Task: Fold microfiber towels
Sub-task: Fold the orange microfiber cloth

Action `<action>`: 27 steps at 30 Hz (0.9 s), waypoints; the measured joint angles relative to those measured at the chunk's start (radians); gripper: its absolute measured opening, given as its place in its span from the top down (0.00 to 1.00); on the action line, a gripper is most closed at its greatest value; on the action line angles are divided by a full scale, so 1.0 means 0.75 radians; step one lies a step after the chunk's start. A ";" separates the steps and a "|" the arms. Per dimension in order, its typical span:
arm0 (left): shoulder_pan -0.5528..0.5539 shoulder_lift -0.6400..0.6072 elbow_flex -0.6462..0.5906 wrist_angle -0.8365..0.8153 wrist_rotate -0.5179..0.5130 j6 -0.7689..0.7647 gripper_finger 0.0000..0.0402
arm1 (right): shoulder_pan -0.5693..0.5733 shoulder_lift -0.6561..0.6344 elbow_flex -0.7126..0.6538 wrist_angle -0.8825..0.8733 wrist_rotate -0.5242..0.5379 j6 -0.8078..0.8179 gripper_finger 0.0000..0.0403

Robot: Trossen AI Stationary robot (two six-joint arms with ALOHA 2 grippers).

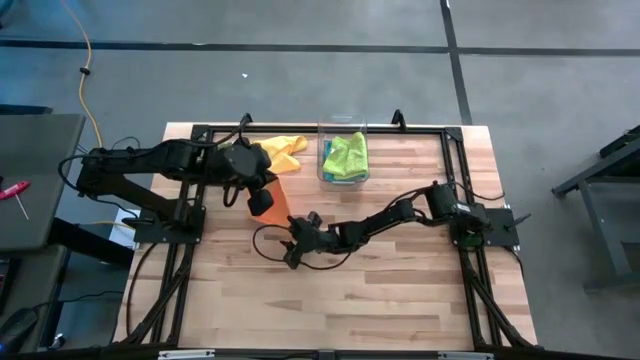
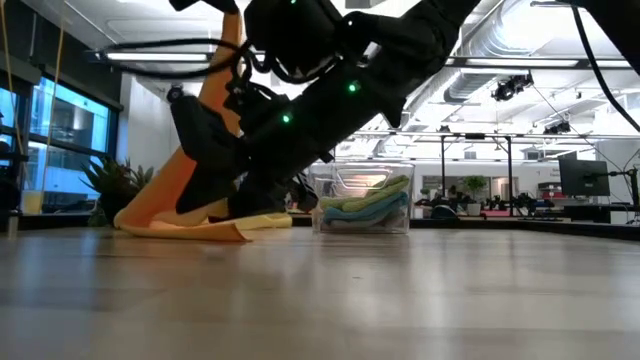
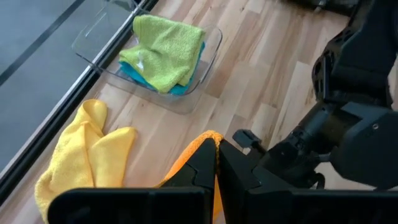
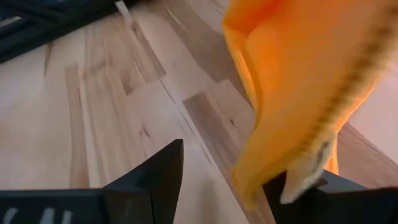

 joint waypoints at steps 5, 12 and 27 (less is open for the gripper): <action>0.000 0.001 0.000 0.020 0.001 0.005 1.00 | -0.016 0.000 0.000 -0.024 -0.003 0.001 0.56; 0.000 0.001 0.000 0.009 0.013 0.011 1.00 | -0.015 0.000 0.000 -0.019 -0.046 -0.008 0.69; 0.000 -0.026 0.001 0.009 0.010 0.010 1.00 | -0.018 -0.015 0.000 -0.031 -0.134 -0.056 0.90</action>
